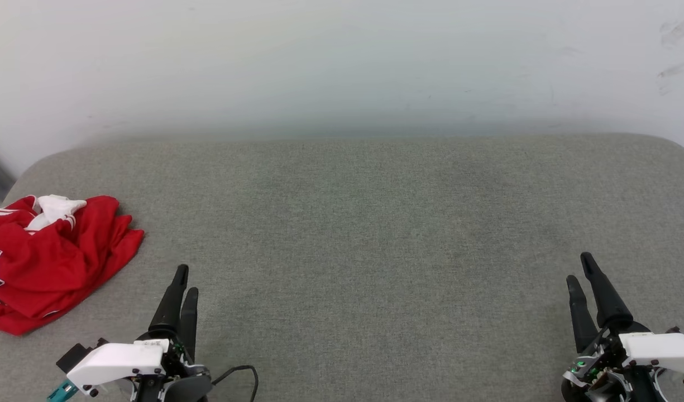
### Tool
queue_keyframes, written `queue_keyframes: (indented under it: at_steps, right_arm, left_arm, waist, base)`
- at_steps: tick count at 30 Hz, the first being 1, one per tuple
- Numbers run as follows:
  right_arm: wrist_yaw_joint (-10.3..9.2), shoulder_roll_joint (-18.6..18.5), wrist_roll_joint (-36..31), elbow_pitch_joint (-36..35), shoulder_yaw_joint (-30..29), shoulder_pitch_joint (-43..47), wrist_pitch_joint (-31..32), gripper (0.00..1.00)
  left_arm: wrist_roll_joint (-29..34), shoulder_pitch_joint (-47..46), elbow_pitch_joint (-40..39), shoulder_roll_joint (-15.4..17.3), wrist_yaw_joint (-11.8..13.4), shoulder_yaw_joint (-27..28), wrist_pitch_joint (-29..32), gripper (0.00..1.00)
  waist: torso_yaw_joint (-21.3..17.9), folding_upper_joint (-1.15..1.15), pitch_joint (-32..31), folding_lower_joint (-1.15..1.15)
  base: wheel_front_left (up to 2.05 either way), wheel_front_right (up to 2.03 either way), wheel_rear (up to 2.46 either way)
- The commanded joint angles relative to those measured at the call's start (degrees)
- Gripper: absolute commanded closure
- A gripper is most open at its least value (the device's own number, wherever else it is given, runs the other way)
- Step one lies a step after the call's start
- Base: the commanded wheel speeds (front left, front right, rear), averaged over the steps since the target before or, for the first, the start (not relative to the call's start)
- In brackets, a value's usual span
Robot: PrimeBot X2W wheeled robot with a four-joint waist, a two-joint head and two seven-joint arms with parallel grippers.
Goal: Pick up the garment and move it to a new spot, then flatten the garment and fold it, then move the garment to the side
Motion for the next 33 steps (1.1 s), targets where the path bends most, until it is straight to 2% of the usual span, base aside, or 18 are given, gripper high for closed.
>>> queue_keyframes:
  at_steps: [1,10,18,24,33]
  right_arm:
    - [0.01,-0.1,0.5,-1.5,0.4,-1.3,-0.6,0.0]
    - [0.01,-0.1,-0.5,-3.3,1.8,-1.4,-3.0,0.0]
    - [0.01,-1.1,-4.7,-5.2,3.5,-1.5,-5.4,0.0]
    - [0.01,-1.6,-9.1,-6.7,4.6,-1.6,-7.0,0.0]
    - [0.01,-1.6,-21.4,-7.8,5.1,-1.4,-8.9,0.0]
  left_arm:
    - [-0.2,-1.7,-1.2,0.1,0.0,-1.0,-0.7,0.0]
    - [0.9,-2.7,-2.6,0.1,0.0,-4.1,-3.3,0.0]
    - [5.1,-3.4,-5.2,0.1,0.0,-6.7,-5.3,0.0]
    - [11.7,-3.7,-7.1,0.1,0.0,-8.1,-6.7,0.0]
    - [22.6,-3.8,-7.7,0.1,0.0,-9.4,-8.6,0.0]
  waist:
    - [0.0,0.0,0.0,0.0]
    - [0.0,0.0,0.1,0.0]
    - [0.2,0.0,0.2,0.0]
    - [0.3,0.0,0.3,0.0]
    - [0.7,0.0,0.3,0.0]
  base:
    - [0.0,0.0,0.0]
    - [0.0,0.0,0.0]
    - [0.0,0.0,0.0]
    - [0.0,0.0,0.0]
    - [0.0,0.0,0.0]
